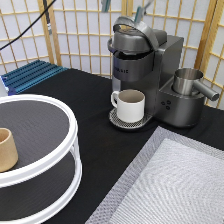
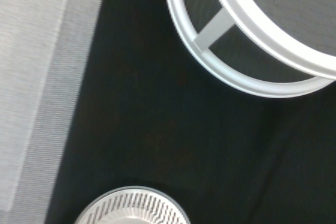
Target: Make coffee
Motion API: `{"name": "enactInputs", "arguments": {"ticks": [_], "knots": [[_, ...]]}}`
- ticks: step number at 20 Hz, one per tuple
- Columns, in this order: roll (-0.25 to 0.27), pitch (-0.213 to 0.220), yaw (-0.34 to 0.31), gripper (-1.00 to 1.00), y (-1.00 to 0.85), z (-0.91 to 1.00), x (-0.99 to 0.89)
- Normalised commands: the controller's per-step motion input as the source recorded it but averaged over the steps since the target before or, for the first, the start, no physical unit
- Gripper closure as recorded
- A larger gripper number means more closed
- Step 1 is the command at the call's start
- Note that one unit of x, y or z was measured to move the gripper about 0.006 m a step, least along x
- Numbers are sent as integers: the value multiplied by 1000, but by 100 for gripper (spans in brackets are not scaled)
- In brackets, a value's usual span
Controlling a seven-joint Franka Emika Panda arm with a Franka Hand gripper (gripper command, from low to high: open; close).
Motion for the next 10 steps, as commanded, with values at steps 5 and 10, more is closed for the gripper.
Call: {"name": "enactInputs", "arguments": {"ticks": [5,10], "knots": [[-100,-92,0,-100,762,213,84],[-60,-89,0,-100,451,-10,1]]}}
